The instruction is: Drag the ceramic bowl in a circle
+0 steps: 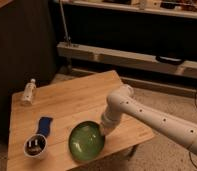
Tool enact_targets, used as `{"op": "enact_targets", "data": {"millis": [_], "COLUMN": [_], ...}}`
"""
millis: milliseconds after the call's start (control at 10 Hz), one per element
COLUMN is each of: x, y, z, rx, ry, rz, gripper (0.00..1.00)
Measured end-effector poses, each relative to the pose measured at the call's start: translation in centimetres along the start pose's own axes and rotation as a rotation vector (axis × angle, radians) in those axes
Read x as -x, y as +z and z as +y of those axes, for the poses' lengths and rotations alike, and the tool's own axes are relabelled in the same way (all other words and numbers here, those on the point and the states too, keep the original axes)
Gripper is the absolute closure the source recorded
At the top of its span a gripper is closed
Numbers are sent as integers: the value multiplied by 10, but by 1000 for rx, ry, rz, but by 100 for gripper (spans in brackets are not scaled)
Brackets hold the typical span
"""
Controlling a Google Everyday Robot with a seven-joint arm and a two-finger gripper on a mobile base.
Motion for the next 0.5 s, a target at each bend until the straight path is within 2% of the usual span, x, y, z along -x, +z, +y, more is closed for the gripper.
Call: {"op": "enact_targets", "data": {"millis": [100, 200, 400, 500], "x": [-4, -19, -61, -89], "y": [7, 15, 28, 34], "z": [-20, -42, -72, -80], "rx": [-2, -1, 9, 19], "ry": [-29, -55, -74, -72], "rz": [-6, -11, -10, -5], "gripper": [100, 100, 100, 100]}}
